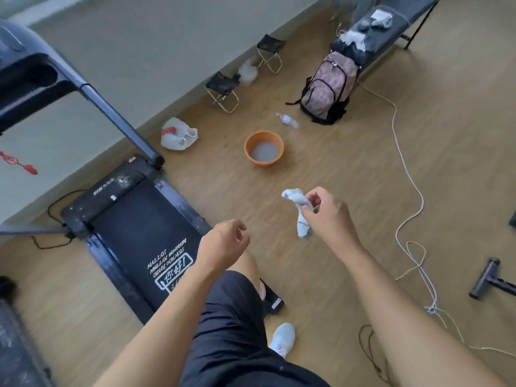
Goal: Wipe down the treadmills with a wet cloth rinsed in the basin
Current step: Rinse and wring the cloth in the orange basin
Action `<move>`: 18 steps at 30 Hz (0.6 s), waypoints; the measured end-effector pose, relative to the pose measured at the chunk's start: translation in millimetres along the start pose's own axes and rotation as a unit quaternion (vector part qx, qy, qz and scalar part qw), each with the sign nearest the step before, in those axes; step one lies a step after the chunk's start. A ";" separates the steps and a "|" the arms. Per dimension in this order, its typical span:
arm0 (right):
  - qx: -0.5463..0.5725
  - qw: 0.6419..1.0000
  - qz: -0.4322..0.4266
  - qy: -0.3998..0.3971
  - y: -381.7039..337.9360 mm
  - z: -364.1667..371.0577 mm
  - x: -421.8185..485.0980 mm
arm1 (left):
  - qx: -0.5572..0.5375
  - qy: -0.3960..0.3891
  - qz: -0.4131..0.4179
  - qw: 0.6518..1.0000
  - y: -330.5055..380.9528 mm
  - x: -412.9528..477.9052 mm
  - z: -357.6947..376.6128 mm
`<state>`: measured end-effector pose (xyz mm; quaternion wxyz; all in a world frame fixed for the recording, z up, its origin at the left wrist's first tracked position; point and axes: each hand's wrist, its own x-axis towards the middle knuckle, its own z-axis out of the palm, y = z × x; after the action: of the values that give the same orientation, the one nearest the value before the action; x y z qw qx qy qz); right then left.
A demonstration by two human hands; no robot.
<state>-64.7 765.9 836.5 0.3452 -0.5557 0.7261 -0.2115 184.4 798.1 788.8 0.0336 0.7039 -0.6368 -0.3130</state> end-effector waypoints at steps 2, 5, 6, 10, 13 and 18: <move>-0.010 1.000 -0.001 -0.016 -8.7 1.3 51.5 | -0.001 -0.005 -0.010 1.000 9.8 53.3 -5.9; -0.044 0.998 0.027 -0.045 -10.2 8.6 142.0 | -0.007 0.000 -0.012 1.000 21.4 155.4 -12.4; -0.062 0.996 0.033 -0.054 -8.6 9.8 164.5 | -0.013 0.000 -0.012 1.000 25.9 183.3 -15.4; -0.140 0.983 0.073 -0.097 -30.5 -6.0 276.2 | -0.029 -0.045 -0.025 0.998 56.1 304.1 -52.6; -0.150 0.983 0.058 -0.086 -68.7 -32.7 367.3 | -0.027 -0.032 -0.019 0.999 82.8 376.7 -97.0; -0.106 0.990 -0.023 -0.091 -143.8 -56.4 498.1 | -0.007 0.012 -0.033 0.999 112.6 477.9 -163.2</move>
<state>-83.0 244.7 841.2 0.3438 -0.6226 0.6972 -0.0896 161.5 281.2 779.7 0.0361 0.7281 -0.6105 -0.3096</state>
